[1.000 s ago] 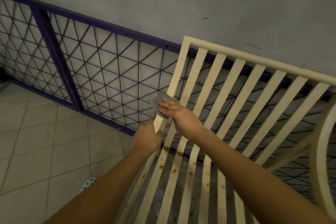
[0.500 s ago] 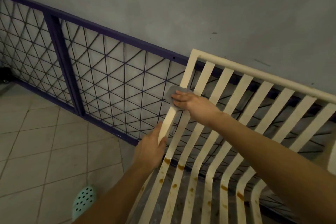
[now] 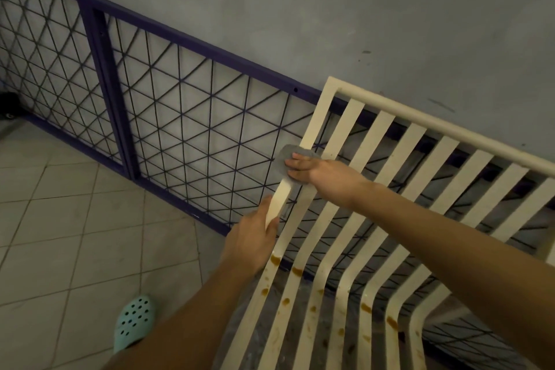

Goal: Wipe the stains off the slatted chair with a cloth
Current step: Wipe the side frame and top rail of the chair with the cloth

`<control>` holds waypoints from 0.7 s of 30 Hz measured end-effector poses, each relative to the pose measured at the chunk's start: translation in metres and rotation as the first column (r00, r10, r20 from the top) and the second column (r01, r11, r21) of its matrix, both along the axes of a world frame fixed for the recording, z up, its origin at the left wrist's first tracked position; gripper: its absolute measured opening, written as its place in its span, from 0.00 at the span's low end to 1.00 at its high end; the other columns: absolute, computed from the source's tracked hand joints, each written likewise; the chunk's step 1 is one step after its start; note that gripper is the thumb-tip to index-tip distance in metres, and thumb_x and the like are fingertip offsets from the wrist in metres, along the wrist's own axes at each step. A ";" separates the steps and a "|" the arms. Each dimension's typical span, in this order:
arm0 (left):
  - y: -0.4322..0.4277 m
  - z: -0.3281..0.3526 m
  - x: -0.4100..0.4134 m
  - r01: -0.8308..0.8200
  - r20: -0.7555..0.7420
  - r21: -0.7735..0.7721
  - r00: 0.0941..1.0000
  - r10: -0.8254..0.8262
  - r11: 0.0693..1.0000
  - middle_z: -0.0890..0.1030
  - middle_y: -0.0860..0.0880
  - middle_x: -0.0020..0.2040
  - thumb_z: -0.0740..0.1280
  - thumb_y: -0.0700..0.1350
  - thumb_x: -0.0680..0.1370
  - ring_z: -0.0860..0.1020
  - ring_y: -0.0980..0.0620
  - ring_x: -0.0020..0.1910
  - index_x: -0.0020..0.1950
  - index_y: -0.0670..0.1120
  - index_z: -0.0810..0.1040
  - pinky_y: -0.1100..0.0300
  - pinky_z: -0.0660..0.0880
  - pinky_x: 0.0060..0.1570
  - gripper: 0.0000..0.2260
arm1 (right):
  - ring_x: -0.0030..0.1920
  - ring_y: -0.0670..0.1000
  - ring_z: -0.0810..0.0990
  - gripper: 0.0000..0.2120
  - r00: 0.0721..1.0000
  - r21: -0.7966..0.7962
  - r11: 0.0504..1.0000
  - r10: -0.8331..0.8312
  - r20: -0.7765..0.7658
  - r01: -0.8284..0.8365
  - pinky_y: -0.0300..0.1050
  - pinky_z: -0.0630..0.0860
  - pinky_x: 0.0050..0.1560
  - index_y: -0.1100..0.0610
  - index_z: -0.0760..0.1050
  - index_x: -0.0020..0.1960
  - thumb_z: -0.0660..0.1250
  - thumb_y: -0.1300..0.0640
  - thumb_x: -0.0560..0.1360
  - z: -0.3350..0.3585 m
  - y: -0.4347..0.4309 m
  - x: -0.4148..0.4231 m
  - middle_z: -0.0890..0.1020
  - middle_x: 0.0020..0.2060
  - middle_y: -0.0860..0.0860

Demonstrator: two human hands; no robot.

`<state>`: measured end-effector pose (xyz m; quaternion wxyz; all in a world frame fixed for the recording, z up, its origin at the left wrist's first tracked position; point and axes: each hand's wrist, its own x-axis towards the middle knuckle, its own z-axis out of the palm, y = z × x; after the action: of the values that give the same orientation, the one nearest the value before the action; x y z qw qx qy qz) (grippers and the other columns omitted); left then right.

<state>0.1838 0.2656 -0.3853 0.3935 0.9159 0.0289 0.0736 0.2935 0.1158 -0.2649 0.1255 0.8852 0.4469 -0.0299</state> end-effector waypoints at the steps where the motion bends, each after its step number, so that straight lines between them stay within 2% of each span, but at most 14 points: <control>1: 0.000 0.001 0.000 0.000 0.004 -0.009 1.000 0.000 1.000 0.79 0.47 0.51 0.56 0.51 0.83 0.79 0.49 0.45 0.77 0.53 0.57 0.52 0.78 0.44 0.21 | 0.79 0.47 0.48 0.35 1.000 -0.017 1.000 -0.009 0.019 0.010 0.48 0.58 0.76 0.53 0.60 0.77 0.57 0.76 0.74 0.010 -0.001 0.005 0.54 0.79 0.47; 4: 0.000 0.003 0.001 0.002 0.012 -0.018 1.000 -0.001 1.000 0.79 0.47 0.50 0.56 0.51 0.83 0.79 0.50 0.44 0.76 0.52 0.58 0.53 0.78 0.43 0.21 | 0.79 0.48 0.49 0.34 0.991 -0.003 0.996 -0.086 0.100 0.087 0.48 0.55 0.76 0.53 0.60 0.77 0.57 0.75 0.76 0.038 -0.006 0.024 0.54 0.79 0.48; 7: 0.000 0.003 0.001 0.003 0.014 -0.033 1.000 -0.003 0.999 0.80 0.48 0.48 0.56 0.51 0.83 0.80 0.51 0.41 0.75 0.53 0.59 0.52 0.80 0.41 0.20 | 0.79 0.48 0.48 0.34 0.978 0.079 0.987 -0.149 0.148 0.139 0.49 0.56 0.76 0.55 0.60 0.77 0.57 0.75 0.75 0.045 -0.008 0.034 0.54 0.79 0.49; 10: -0.001 0.003 0.001 0.008 0.023 -0.044 1.000 -0.007 0.999 0.79 0.49 0.45 0.56 0.52 0.83 0.80 0.52 0.39 0.73 0.54 0.60 0.49 0.81 0.41 0.19 | 0.79 0.48 0.46 0.34 0.985 0.039 0.991 -0.135 0.108 0.131 0.49 0.57 0.76 0.54 0.58 0.78 0.56 0.75 0.75 0.030 -0.005 0.024 0.51 0.79 0.48; 13: 0.000 0.000 0.002 0.000 0.022 -0.044 1.000 0.001 0.999 0.79 0.49 0.47 0.55 0.52 0.83 0.80 0.50 0.41 0.74 0.54 0.60 0.48 0.81 0.42 0.19 | 0.79 0.48 0.45 0.34 0.990 -0.005 0.995 -0.102 0.096 0.103 0.50 0.59 0.75 0.53 0.58 0.78 0.57 0.75 0.75 0.030 -0.006 0.023 0.50 0.79 0.47; 17: 0.000 -0.002 -0.001 0.000 0.014 -0.039 1.000 0.001 0.999 0.79 0.47 0.50 0.54 0.52 0.83 0.79 0.50 0.44 0.75 0.53 0.59 0.53 0.80 0.44 0.20 | 0.79 0.48 0.47 0.34 0.972 0.065 0.987 -0.154 0.177 0.145 0.51 0.60 0.75 0.55 0.59 0.77 0.57 0.76 0.75 0.052 -0.011 0.045 0.52 0.79 0.49; 21: 0.001 -0.001 0.003 -0.002 0.018 -0.038 1.000 0.003 0.999 0.78 0.49 0.47 0.54 0.53 0.83 0.79 0.51 0.41 0.74 0.54 0.59 0.54 0.80 0.41 0.19 | 0.79 0.50 0.47 0.34 0.963 0.109 0.980 -0.185 0.198 0.166 0.52 0.59 0.75 0.56 0.59 0.77 0.58 0.76 0.75 0.054 -0.010 0.049 0.52 0.79 0.50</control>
<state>0.1869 0.2669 -0.3866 0.4109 0.9076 0.0279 0.0816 0.3425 0.1062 -0.2109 0.1276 0.9244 0.3521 0.0717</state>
